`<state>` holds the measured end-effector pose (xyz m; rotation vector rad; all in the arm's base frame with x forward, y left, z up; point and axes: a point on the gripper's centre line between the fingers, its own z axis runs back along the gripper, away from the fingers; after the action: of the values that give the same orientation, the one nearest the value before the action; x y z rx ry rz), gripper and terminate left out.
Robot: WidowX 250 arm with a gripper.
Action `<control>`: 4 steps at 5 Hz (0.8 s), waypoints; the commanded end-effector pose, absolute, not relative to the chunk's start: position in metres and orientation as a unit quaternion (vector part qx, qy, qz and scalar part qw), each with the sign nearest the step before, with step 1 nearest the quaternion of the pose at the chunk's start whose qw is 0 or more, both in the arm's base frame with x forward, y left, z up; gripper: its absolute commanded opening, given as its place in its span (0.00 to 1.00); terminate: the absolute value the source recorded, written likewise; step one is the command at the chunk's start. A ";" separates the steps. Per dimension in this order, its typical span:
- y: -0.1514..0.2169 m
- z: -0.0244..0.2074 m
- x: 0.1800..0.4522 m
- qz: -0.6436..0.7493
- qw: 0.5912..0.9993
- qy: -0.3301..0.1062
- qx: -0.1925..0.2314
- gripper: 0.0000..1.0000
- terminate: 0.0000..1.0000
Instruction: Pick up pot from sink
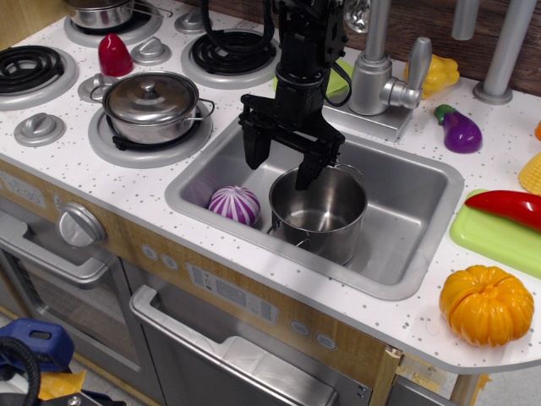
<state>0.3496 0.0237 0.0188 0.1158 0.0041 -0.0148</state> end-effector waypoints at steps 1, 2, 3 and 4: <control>0.024 0.019 0.350 -0.007 0.998 0.002 0.058 1.00 0.00; 0.026 0.018 0.365 -0.011 0.998 -0.023 0.058 1.00 0.00; 0.027 0.014 0.370 -0.009 0.998 -0.038 0.050 1.00 0.00; 0.026 0.002 0.370 0.001 0.998 -0.058 0.031 1.00 0.00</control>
<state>0.3633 0.0218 -0.0200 0.0193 -0.1021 0.0108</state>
